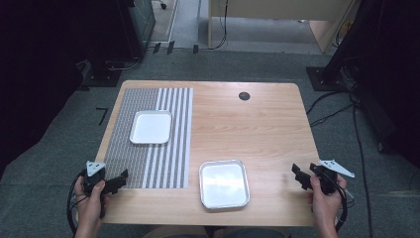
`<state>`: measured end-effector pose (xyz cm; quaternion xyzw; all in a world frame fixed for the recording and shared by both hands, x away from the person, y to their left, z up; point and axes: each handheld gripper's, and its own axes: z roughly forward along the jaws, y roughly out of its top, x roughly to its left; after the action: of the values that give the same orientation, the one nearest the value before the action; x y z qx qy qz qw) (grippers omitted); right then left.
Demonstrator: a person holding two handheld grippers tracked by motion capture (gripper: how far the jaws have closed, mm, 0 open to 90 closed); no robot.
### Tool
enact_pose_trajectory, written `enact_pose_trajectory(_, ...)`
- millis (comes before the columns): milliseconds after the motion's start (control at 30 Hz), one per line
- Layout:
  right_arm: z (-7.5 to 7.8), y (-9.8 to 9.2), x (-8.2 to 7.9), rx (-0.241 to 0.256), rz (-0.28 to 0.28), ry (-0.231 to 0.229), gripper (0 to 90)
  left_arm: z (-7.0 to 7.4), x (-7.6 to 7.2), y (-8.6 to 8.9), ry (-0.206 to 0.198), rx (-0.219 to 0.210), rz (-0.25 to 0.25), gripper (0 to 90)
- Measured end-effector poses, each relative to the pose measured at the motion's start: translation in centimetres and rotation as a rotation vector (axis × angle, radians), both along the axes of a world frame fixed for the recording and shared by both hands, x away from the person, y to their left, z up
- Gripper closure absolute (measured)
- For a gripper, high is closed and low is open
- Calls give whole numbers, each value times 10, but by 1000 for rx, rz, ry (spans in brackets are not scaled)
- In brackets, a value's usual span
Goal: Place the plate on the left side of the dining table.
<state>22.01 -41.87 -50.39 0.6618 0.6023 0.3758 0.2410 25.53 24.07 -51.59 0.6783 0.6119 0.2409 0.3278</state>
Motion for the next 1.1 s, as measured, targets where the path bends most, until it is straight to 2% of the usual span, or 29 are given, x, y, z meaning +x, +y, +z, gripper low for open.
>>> enact_pose_trajectory(367,-8,-18,-13,-30,-10,23,260,0,0,0,0,3,-1,133)
enact_pose_trajectory(467,-10,-20,-16,-51,-9,30,258,0,0,0,-1,-1,-1,133)
enact_pose_trajectory(567,-16,-18,-18,-82,8,57,252,0,0,0,1,4,-2,133)
enact_pose_trajectory(733,-19,-17,-20,-93,12,58,247,0,0,0,0,4,-2,133)
enact_pose_trajectory(767,-20,-14,-20,-124,15,56,243,0,0,0,0,2,-1,133)
enact_pose_trajectory(800,-20,-14,-20,-124,15,56,243,0,0,0,-1,1,-1,133)
enact_pose_trajectory(900,-20,-8,-20,-181,26,68,240,0,0,0,0,0,-3,131)
enact_pose_trajectory(1100,-21,-6,-20,-182,40,69,211,0,0,1,-5,-14,-2,129)
